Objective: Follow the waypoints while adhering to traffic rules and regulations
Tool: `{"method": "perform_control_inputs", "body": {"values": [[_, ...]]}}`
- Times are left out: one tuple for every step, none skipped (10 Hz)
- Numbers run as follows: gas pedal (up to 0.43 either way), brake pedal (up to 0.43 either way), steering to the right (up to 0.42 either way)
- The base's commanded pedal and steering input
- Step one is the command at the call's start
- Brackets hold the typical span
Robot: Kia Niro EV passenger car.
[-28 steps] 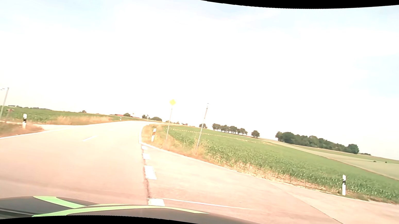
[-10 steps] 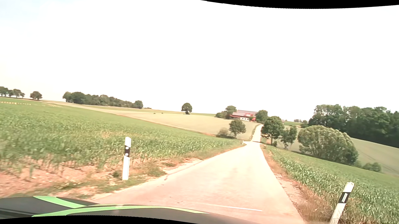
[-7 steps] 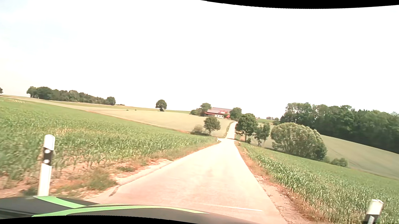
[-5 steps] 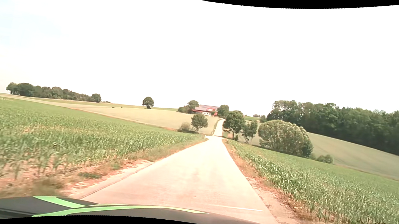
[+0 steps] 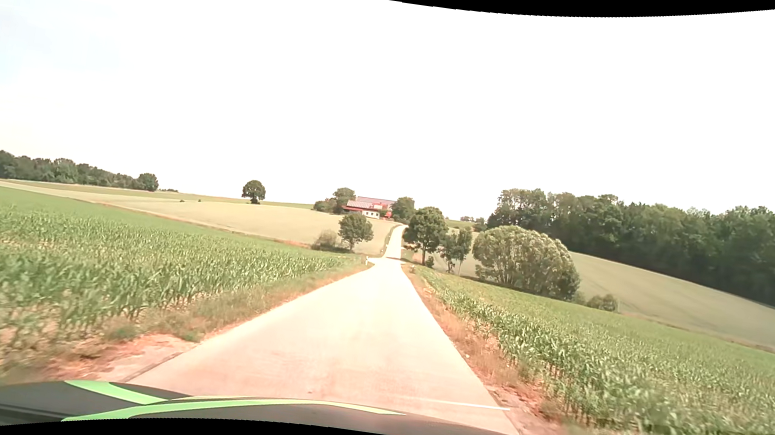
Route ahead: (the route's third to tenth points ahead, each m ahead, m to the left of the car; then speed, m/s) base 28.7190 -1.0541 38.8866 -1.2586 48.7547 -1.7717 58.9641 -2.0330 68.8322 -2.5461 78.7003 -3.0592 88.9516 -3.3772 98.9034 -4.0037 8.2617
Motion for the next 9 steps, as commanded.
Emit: {"method": "perform_control_inputs", "body": {"values": [[0.311,0.0,0.012],[0.311,0.0,0.012],[0.311,0.0,0.011],[0.311,0.0,0.011],[0.311,0.0,0.011],[0.311,0.0,0.011],[0.311,0.0,0.009],[0.311,0.0,0.008],[0.311,0.0,0.007]]}}
